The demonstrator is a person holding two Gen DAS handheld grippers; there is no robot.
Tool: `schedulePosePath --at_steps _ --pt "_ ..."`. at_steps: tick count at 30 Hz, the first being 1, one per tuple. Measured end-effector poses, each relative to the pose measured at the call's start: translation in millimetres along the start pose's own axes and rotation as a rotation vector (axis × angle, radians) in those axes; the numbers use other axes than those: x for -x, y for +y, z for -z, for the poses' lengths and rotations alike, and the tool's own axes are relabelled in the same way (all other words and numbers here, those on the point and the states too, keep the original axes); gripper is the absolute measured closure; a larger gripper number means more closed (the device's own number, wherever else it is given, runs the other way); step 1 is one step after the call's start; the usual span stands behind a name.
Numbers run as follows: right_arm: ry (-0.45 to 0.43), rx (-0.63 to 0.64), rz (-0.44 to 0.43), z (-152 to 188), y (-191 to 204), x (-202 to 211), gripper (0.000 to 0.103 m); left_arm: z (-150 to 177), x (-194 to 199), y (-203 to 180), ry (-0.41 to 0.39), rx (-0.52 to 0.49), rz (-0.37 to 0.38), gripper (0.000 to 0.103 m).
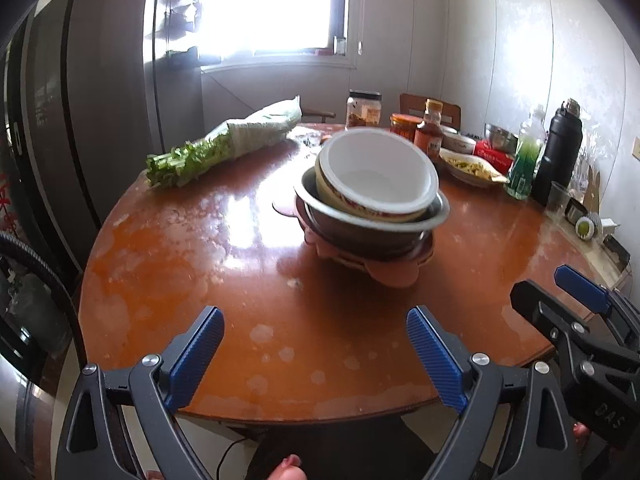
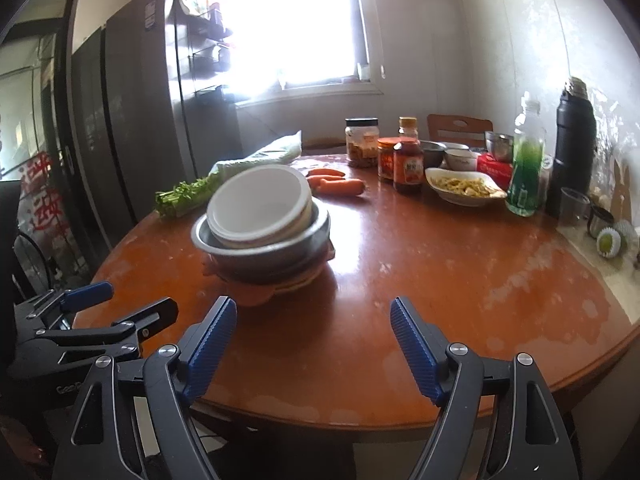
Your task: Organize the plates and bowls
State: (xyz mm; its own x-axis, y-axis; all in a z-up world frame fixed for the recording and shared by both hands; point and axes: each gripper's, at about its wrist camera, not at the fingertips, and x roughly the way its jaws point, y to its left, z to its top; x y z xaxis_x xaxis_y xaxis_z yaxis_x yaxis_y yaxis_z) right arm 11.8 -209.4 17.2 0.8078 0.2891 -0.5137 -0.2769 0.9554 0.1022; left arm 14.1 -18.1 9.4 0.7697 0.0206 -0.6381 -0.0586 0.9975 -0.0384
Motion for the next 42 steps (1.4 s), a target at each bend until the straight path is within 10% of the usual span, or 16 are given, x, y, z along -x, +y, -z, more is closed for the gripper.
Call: schedulePosePath --at_steps 42 --pt "0.06 -0.022 -0.009 14 -5 -19 0.022 8 -18 4 0.044 0.019 -0.016 0.01"
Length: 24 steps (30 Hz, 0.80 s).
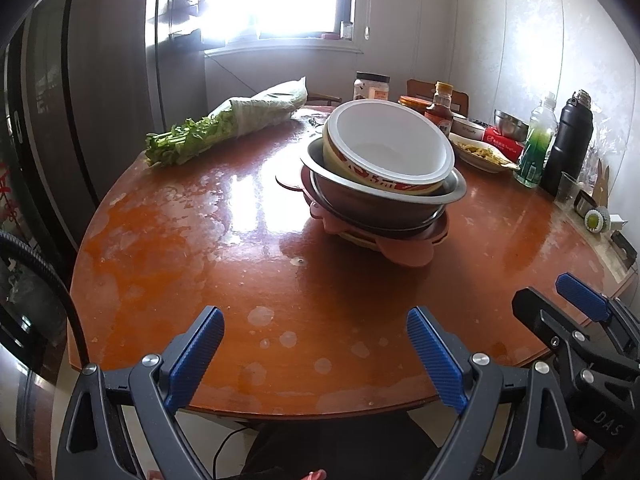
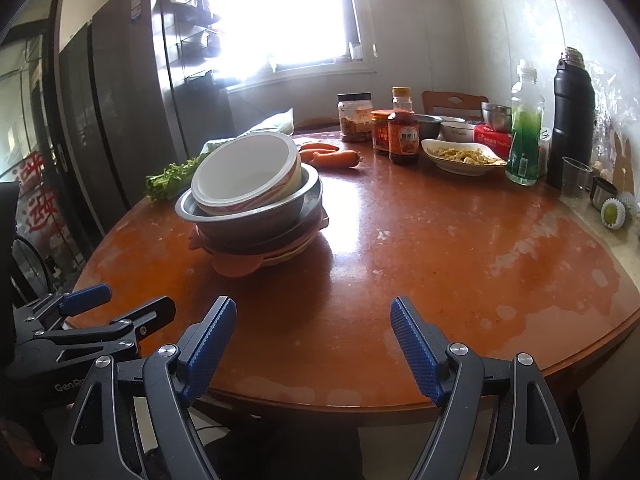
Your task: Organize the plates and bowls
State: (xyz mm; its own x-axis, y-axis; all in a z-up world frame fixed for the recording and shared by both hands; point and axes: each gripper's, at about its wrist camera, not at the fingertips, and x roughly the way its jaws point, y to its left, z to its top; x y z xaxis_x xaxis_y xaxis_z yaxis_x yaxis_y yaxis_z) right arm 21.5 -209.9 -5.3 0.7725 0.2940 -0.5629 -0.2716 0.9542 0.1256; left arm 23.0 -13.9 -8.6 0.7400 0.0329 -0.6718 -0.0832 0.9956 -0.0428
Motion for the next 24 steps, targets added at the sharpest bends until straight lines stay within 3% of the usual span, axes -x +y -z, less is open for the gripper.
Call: schedulePosePath --at_steps 24 --pt "0.01 0.009 -0.008 2.0 -1.5 -4.0 0.022 -2.4 0.0 -1.8 -0.002 -0.015 -0.015 0.01"
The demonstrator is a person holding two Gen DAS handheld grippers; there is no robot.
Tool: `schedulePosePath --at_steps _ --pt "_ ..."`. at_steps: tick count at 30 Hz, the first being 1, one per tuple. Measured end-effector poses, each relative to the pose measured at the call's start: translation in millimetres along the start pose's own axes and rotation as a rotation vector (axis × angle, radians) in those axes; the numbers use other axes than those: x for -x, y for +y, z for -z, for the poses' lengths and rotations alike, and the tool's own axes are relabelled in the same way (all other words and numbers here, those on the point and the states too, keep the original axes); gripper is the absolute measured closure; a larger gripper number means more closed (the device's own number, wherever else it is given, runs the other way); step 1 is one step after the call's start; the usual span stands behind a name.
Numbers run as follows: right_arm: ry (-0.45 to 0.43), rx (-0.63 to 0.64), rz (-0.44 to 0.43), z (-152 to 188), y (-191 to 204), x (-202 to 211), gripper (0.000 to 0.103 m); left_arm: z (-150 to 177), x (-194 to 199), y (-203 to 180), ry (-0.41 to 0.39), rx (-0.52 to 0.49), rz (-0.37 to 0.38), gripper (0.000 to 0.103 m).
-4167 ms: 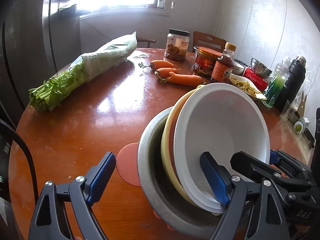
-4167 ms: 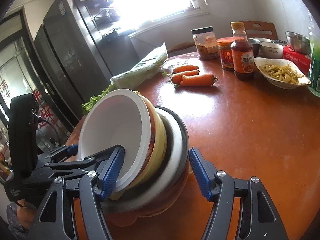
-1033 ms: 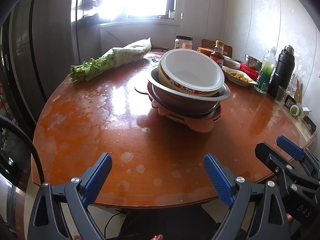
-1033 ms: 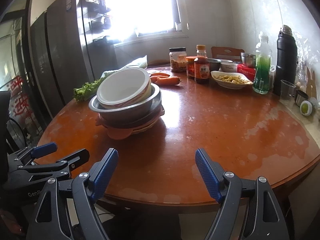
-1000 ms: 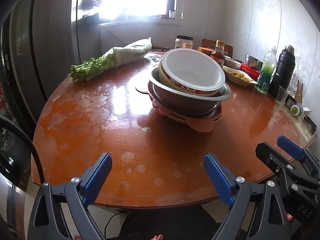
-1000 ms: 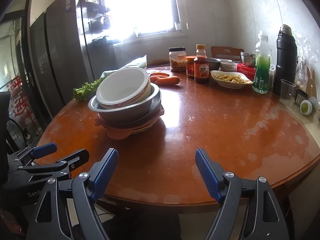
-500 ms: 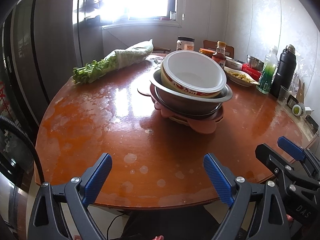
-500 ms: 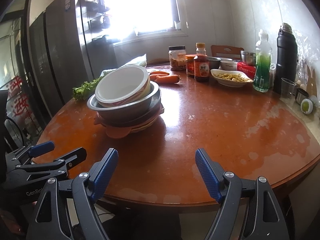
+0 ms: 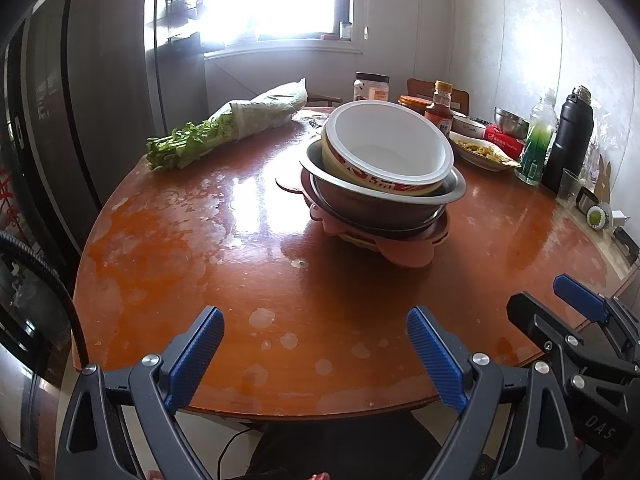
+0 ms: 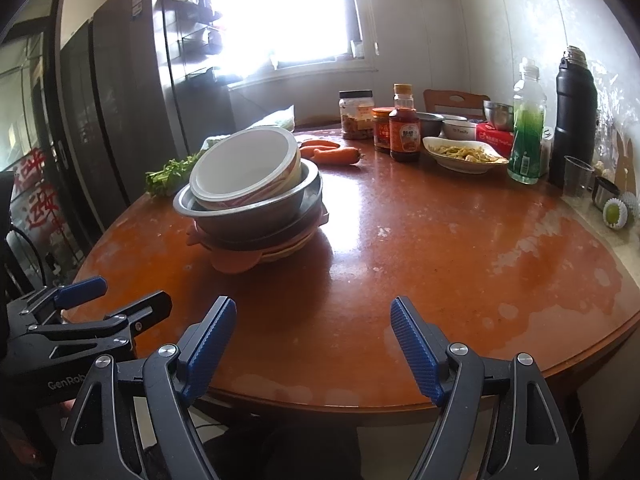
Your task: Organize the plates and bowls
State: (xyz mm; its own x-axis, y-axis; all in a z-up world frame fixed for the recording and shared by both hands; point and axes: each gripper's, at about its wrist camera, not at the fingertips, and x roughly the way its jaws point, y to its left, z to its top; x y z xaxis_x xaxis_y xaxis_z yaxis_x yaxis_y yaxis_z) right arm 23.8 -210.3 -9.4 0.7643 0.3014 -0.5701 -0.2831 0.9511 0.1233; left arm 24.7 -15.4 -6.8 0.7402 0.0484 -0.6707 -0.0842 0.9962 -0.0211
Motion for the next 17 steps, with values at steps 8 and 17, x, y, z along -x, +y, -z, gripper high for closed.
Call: schedulePosePath --at_steps 8,17 --pt "0.004 -0.002 0.027 -1 -7 -4 0.022 -1 -3 3 0.006 0.007 -0.014 0.01" --pt "-0.004 -0.009 0.028 -4 -13 -7 0.022 -10 -10 16 0.005 0.016 -0.073 0.01"
